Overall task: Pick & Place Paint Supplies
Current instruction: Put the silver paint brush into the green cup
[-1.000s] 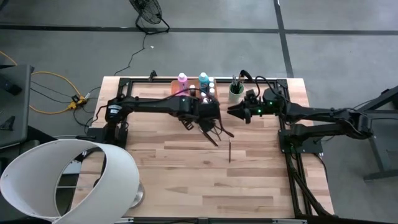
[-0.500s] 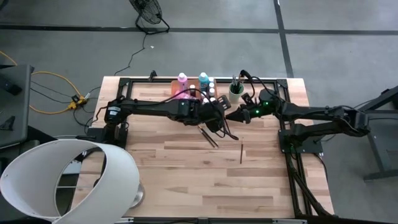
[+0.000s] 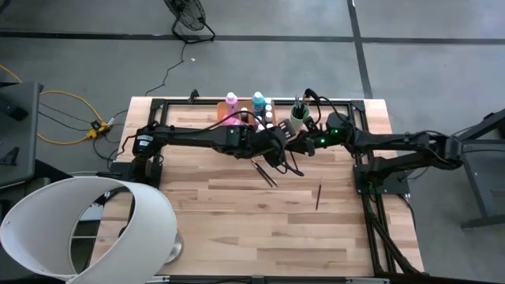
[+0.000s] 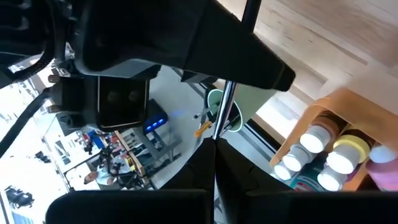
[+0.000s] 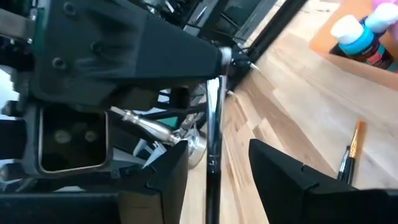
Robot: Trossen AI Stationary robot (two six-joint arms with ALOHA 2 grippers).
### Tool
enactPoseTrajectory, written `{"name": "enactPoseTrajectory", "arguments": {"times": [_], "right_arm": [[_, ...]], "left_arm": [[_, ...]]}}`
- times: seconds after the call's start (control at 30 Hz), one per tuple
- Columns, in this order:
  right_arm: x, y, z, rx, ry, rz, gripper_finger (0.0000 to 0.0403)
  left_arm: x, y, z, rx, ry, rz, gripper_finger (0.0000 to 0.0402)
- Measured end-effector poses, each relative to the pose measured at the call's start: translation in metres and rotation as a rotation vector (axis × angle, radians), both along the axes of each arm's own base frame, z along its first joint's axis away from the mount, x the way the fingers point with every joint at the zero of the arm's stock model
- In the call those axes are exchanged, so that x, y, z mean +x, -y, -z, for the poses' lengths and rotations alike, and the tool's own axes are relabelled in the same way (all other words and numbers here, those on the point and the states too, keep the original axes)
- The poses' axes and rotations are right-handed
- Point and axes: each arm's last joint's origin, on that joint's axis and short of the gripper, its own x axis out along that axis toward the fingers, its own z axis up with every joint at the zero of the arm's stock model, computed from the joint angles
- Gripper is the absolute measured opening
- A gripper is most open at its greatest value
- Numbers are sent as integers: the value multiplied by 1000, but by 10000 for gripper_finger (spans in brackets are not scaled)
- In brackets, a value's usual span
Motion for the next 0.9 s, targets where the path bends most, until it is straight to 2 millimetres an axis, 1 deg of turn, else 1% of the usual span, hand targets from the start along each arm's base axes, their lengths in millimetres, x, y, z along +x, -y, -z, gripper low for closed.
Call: {"name": "enactPoseTrajectory", "arguments": {"times": [0.07, 0.13, 0.23, 0.33, 0.37, 0.73, 0.9], "right_arm": [[0, 1, 0, -18, 7, 15, 155], [0, 1, -1, -32, 16, 26, 136], [-1, 3, -2, -57, 23, 35, 90], [-2, 4, -3, -83, 30, 31, 30], [-2, 4, -3, -96, 33, 19, 19], [-2, 3, -3, -114, 35, 7, 12], [-2, 3, -3, -126, 38, 6, 12]], "left_arm": [[-1, 0, 1, -1, -9, -2, 0], [-2, 0, 2, -2, -26, -3, 0], [-2, 0, 3, -7, -35, -8, 0], [-3, 0, 3, -17, -29, -16, 0], [-3, 0, 3, -17, -29, -16, 0], [-3, 0, 3, -38, -11, -31, 1], [-3, 0, 2, -69, 21, -53, 24]]}}
